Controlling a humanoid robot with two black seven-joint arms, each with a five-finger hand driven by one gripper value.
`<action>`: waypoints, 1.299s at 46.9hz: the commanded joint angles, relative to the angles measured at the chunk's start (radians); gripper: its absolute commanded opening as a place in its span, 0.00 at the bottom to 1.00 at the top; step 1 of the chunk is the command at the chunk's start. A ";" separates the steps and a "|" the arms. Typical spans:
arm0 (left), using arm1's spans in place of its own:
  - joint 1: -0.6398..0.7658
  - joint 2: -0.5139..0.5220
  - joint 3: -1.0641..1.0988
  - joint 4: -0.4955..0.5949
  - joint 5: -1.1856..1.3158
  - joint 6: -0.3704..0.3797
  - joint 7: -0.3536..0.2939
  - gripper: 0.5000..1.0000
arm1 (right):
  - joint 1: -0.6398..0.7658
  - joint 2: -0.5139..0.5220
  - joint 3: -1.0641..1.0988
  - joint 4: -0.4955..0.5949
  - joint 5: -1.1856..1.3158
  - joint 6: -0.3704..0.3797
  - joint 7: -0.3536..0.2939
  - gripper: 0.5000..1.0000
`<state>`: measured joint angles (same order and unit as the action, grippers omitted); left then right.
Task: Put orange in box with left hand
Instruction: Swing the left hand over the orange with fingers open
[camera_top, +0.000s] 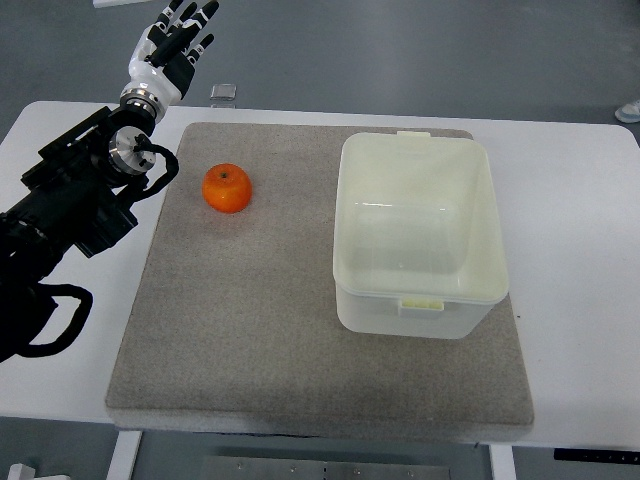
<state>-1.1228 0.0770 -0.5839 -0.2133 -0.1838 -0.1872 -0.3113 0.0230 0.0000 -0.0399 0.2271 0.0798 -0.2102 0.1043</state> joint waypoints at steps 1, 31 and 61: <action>0.000 0.000 0.001 -0.011 0.006 0.020 0.000 0.94 | 0.000 0.000 0.000 0.000 0.000 0.000 0.000 0.89; -0.046 0.101 0.278 -0.204 0.112 0.022 0.008 0.94 | 0.000 0.000 0.000 0.000 0.000 0.000 0.000 0.89; -0.155 0.329 0.549 -0.547 0.613 0.023 0.012 0.92 | 0.000 0.000 0.000 -0.002 0.000 0.000 0.000 0.89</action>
<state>-1.2789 0.3761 -0.0370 -0.7208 0.3581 -0.1642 -0.2990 0.0230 0.0000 -0.0399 0.2262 0.0798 -0.2101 0.1043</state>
